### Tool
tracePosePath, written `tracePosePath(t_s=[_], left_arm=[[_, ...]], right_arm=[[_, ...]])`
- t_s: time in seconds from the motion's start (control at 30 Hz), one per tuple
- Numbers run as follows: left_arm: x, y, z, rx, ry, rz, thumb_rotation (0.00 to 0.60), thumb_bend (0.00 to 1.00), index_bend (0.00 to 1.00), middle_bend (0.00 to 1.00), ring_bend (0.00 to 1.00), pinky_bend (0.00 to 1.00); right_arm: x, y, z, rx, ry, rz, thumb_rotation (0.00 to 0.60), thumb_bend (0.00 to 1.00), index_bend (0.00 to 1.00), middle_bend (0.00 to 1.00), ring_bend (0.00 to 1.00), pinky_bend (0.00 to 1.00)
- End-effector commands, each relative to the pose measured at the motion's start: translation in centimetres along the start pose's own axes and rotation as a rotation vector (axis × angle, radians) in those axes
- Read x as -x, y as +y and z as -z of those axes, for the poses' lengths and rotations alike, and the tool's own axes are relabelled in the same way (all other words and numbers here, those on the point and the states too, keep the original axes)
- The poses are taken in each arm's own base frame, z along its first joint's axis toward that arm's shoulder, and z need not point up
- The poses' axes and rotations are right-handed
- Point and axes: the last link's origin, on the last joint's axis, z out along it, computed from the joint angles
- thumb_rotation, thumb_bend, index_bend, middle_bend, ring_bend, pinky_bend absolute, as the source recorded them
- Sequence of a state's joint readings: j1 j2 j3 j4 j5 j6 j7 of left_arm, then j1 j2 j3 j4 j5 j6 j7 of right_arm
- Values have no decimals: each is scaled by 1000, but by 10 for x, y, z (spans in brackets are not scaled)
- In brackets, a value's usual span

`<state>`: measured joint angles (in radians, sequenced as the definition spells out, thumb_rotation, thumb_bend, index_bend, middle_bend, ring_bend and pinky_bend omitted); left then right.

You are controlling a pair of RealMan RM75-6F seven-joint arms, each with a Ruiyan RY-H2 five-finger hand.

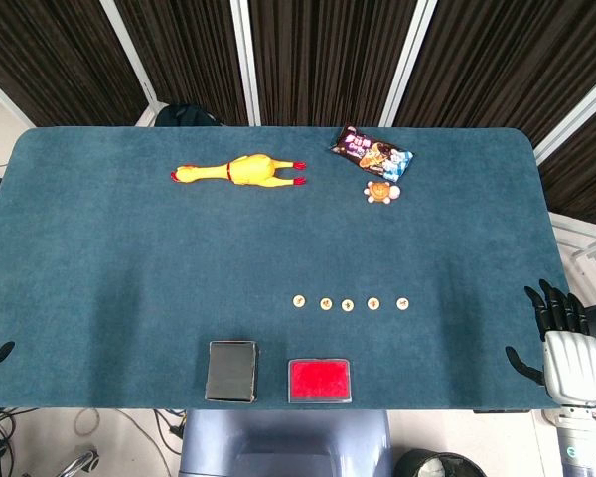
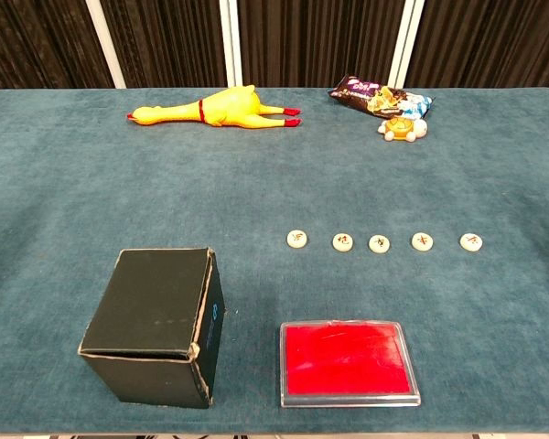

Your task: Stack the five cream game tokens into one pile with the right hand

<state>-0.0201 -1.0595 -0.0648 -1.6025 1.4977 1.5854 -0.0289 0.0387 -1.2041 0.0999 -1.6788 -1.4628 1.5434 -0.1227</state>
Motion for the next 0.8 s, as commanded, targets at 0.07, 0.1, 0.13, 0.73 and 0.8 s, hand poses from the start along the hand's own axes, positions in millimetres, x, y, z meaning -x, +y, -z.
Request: tracePosePath(t_s=[0.07,0.1,0.13,0.73,0.8], left_arm=[[0,0,0,0,-1,-2,600,121,118,0,0,29],[0,0,0,0,-2,-4,600,121,118,0,0,29],[0,0,0,0,-2,-4,600,121,118,0,0,29],[0,1,0,2,3,4,600,122,118,0,0,29],[0,2,1,0,4,5,600,122,118,0,0,29]], right_arm=[[2,1,-1,7,-7,7,600,293,110,0,0,0],[2,2,-1,9,-8,7,600,294,110,0,0,0],[2,2,-1,11,-9,6,600,293,110,0,0,0],[4,-3,0,19,-52,-55,600,294,142,0,0,0],[3,-7,-3,4,-75,-88,600,294,157,0,0,0]])
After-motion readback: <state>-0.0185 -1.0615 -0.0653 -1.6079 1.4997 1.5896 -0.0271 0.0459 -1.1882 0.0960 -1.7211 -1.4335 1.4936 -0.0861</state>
